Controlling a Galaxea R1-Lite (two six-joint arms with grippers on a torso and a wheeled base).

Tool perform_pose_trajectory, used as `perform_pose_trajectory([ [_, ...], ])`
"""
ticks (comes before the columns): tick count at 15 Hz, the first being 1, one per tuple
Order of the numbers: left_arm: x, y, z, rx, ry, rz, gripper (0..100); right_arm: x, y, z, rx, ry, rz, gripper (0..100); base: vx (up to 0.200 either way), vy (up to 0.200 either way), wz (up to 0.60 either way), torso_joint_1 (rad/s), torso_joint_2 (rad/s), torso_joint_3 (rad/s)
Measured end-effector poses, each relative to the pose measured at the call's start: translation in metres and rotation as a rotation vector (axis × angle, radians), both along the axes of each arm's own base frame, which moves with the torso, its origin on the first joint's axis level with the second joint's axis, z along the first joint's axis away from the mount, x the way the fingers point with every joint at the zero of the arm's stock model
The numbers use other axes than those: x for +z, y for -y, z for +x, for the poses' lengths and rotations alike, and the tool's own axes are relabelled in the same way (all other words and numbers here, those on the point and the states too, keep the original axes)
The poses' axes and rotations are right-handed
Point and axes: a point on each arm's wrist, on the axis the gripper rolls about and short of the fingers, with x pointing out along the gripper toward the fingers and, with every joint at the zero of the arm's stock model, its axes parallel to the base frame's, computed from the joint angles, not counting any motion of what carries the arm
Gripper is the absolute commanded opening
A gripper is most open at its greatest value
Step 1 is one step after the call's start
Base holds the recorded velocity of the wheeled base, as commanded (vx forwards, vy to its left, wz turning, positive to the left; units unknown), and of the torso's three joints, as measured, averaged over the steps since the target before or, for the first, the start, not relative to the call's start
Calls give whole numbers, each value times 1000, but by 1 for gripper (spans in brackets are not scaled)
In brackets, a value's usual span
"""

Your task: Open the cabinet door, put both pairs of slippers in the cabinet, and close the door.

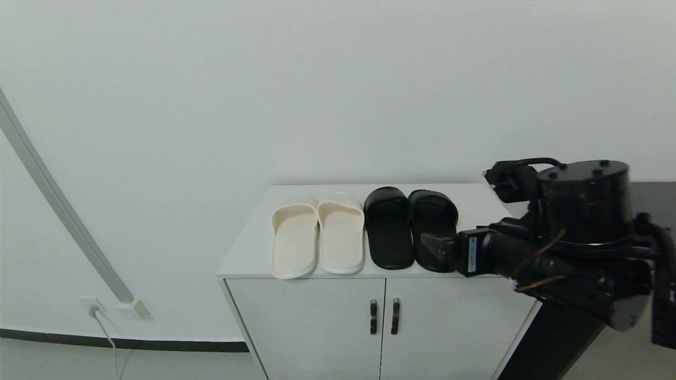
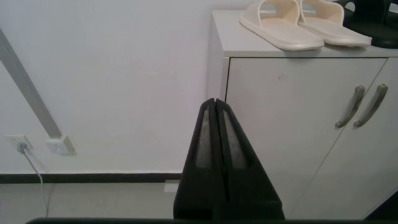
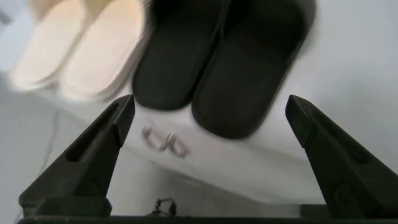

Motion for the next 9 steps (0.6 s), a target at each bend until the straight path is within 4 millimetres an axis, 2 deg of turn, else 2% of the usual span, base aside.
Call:
perform_pose_trajectory([
  [5, 0, 0, 0, 0, 0, -2, 0, -13, -51, 57, -202, 47, -44, 100, 0, 0, 0, 0, 0, 0],
  [9, 0, 0, 0, 0, 0, -2, 0, -30, -80, 89, -318, 79, -77, 100, 0, 0, 0, 0, 0, 0],
])
